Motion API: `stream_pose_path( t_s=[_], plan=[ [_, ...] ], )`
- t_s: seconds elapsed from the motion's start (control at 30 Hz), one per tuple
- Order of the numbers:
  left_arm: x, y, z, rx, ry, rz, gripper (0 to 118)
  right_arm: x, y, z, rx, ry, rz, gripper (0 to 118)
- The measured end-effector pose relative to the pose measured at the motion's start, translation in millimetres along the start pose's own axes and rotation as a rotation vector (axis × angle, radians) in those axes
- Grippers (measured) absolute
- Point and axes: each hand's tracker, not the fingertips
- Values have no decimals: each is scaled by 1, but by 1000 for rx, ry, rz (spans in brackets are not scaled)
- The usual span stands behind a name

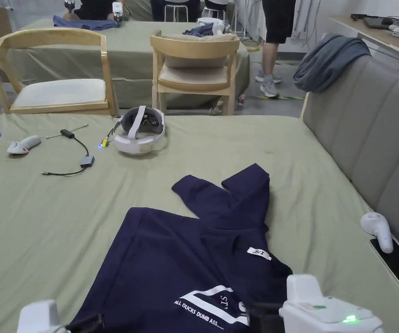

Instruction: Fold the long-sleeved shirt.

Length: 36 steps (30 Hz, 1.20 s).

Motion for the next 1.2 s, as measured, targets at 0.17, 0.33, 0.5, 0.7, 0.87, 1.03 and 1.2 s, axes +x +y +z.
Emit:
stream_pose_path(
  t_s=[0.17, 0.33, 0.5, 0.7, 0.87, 1.03, 1.2],
  plan=[
    [5, 28, 6, 79, -17, -32, 4, 36, 18, -7, 38, -151, -41, 1],
    [25, 54, 12, 63, -55, -36, 4, 66, 53, -29, 24, -95, -73, 71],
    [30, 73, -24, 55, -82, -71, 4, 90, 84, -95, -143, -67, -64, 92],
    [51, 113, -78, 24, -100, -107, 4, 87, 61, -153, -284, -59, -37, 64],
    [73, 153, -143, 0, -129, -161, 75, 72, 43, -179, -305, -33, 8, 57],
    [100, 174, -227, -55, -123, -234, 95, 64, 41, -166, -266, -44, 55, 12],
    [119, 176, -288, -116, -68, -336, 95, 58, 44, -169, -270, -70, 67, 11]
  ],
)
